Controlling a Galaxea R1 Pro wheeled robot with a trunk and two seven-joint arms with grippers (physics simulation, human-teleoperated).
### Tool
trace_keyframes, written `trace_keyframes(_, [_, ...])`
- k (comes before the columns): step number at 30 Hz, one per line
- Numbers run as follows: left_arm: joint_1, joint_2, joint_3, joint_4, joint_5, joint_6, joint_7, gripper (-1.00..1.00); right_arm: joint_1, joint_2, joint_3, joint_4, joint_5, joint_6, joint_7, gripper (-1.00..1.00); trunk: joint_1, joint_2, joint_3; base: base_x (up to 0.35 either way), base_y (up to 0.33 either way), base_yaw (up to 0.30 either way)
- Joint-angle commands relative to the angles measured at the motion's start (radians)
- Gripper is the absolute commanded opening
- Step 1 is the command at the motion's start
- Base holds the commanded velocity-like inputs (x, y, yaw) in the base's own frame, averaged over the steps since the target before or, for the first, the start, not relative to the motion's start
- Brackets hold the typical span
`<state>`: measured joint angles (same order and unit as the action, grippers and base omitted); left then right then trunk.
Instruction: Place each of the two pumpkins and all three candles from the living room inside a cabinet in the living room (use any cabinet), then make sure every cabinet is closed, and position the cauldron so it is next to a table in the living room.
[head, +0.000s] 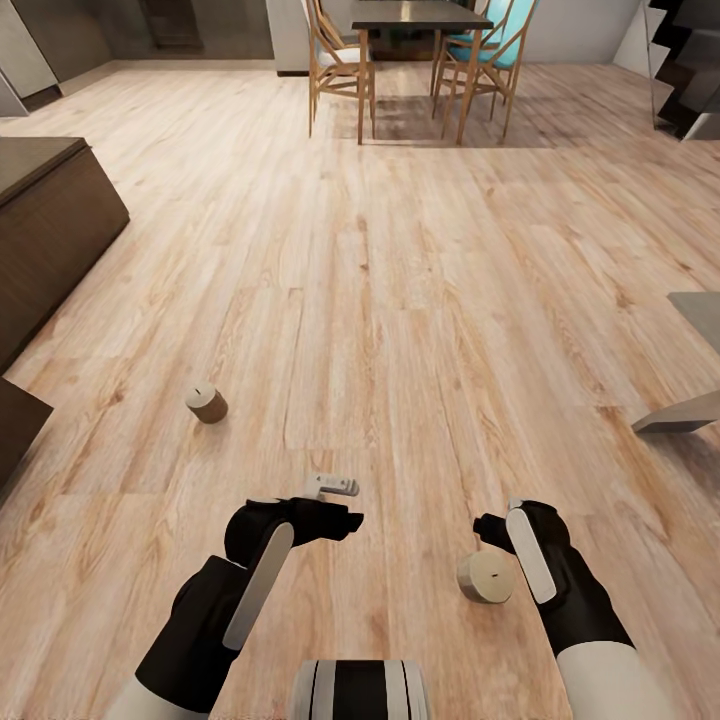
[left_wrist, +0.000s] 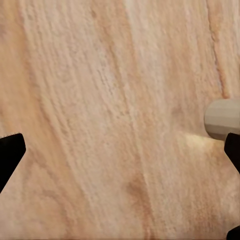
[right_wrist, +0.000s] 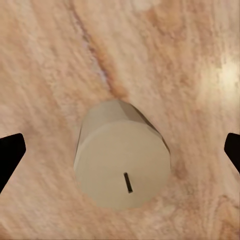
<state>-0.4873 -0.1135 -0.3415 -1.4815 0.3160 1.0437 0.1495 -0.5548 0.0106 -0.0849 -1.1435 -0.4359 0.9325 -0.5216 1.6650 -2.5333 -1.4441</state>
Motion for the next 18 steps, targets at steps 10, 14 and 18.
trace_keyframes(10, [-0.001, 0.000, -0.001, -0.002, 0.011, 0.003, 0.009, 1.00, 0.000, 0.000, -0.003, 0.003, -0.007, -0.004, -0.004, 1.00, 0.004, -0.002, -0.036, 0.000, 0.000, 0.000])
trace_keyframes(14, [-0.001, 0.001, 0.000, -0.004, 0.018, 0.003, -0.004, 1.00, 0.000, 0.000, -0.003, 0.003, -0.002, -0.008, -0.003, 1.00, 0.004, -0.002, -0.036, 0.000, 0.000, 0.000])
trace_keyframes(18, [-0.001, 0.002, 0.005, -0.005, 0.024, 0.003, -0.072, 1.00, 0.000, 0.000, -0.003, 0.004, 0.000, -0.011, -0.003, 1.00, 0.004, -0.002, -0.036, 0.000, 0.000, 0.000])
